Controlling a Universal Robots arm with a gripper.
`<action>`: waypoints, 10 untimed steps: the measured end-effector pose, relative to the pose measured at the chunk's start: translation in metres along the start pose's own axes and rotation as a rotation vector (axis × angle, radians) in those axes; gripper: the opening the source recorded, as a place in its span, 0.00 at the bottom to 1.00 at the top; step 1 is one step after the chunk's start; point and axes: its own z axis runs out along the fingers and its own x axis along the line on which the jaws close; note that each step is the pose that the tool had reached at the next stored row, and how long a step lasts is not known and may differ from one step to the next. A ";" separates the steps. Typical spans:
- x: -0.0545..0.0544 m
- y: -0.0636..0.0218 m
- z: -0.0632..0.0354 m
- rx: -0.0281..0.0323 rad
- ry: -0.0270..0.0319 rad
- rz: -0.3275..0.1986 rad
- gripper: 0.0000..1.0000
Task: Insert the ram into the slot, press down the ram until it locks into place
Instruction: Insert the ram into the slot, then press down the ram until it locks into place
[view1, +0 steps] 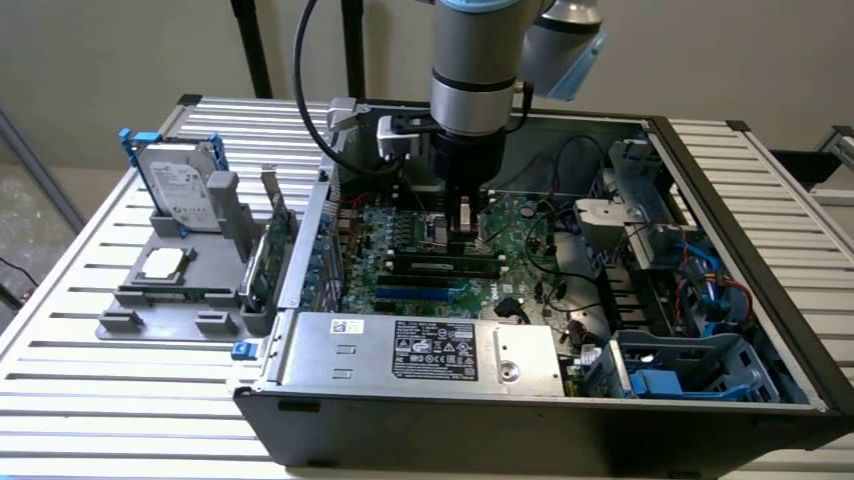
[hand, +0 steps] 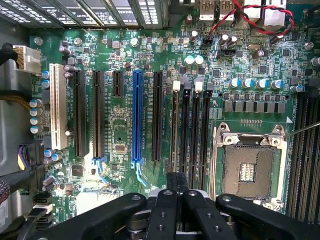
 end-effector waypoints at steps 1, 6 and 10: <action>0.000 0.0000 0.0000 0.0000 0.0000 0.000 0.11; 0.000 0.0000 0.0000 0.0000 0.0001 0.000 0.11; 0.000 0.0000 0.0012 0.0000 0.0000 0.000 0.11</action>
